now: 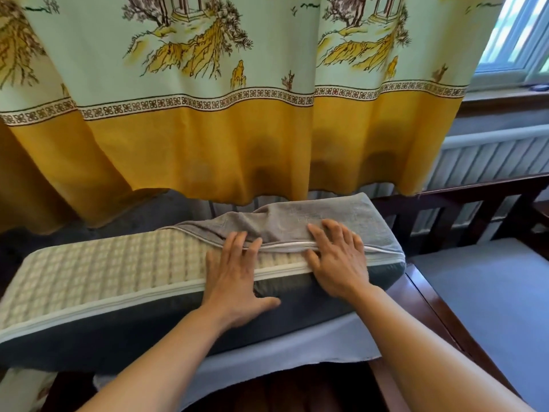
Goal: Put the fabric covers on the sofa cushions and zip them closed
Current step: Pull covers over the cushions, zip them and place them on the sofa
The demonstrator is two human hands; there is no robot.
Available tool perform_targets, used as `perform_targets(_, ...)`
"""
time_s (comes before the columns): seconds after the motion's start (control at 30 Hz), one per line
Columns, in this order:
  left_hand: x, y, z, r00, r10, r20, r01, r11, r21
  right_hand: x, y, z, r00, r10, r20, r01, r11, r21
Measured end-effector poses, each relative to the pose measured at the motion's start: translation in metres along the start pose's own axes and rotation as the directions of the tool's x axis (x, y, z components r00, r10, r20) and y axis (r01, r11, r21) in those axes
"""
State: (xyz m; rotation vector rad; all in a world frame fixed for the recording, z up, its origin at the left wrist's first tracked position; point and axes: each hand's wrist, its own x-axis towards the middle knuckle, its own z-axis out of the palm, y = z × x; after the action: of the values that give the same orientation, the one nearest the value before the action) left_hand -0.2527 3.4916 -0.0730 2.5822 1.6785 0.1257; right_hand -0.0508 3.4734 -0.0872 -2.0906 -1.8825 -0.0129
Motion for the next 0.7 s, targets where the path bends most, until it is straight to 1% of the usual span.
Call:
perform_targets(0.07, 0.009, 0.03, 0.005, 0.999, -0.018, -0.046, 0.02, 0.999, 0.025, 0.001, 0.016, 0.0, 0.993, 0.078, -0.083, -0.078, 0.997, 0.007)
perform_targets(0.1, 0.013, 0.046, 0.007, 0.998, -0.026, -0.062, 0.029, 0.999, 0.043, 0.001, 0.022, 0.001, 0.981, 0.119, -0.151, -0.117, 0.993, 0.028)
perform_targets(0.13, 0.018, 0.061, 0.01, 0.997, -0.028, -0.077, 0.033, 0.998, 0.062, 0.001, 0.029, 0.001, 0.958, 0.162, -0.238, -0.154, 0.987, 0.048)
perform_targets(0.2, 0.027, 0.089, 0.016, 0.993, -0.008, -0.118, 0.019, 0.995, 0.094, 0.002, 0.051, 0.0, 0.874, 0.263, -0.408, -0.247, 0.964, 0.093)
perform_targets(0.23, 0.032, 0.103, 0.019, 0.991, 0.017, -0.134, -0.004, 0.995, 0.103, 0.002, 0.065, -0.002, 0.835, 0.311, -0.454, -0.291, 0.95, 0.115)
perform_targets(0.3, 0.043, 0.129, 0.022, 0.987, 0.079, -0.14, -0.064, 0.992, 0.109, 0.001, 0.089, -0.009, 0.814, 0.341, -0.469, -0.326, 0.938, 0.116)
perform_targets(0.37, 0.056, 0.156, 0.025, 0.982, 0.13, -0.139, -0.115, 0.987, 0.113, 0.003, 0.109, -0.011, 0.852, 0.261, -0.455, -0.293, 0.956, 0.0)
perform_targets(0.47, 0.071, 0.178, 0.033, 0.976, 0.137, -0.17, -0.114, 0.984, 0.138, 0.014, 0.122, -0.014, 0.9, 0.142, -0.412, -0.218, 0.965, -0.145)
perform_targets(0.53, 0.08, 0.181, 0.036, 0.966, 0.121, -0.227, -0.087, 0.984, 0.154, 0.019, 0.127, -0.015, 0.911, 0.078, -0.404, -0.165, 0.969, -0.184)
perform_targets(0.63, 0.091, 0.18, 0.037, 0.957, 0.114, -0.267, -0.074, 0.986, 0.152, 0.018, 0.131, -0.016, 0.916, -0.018, -0.4, -0.068, 0.977, -0.2)
perform_targets(0.7, 0.094, 0.18, 0.037, 0.943, 0.133, -0.304, -0.087, 0.983, 0.16, 0.009, 0.129, -0.016, 0.927, -0.04, -0.374, -0.036, 0.98, -0.196)
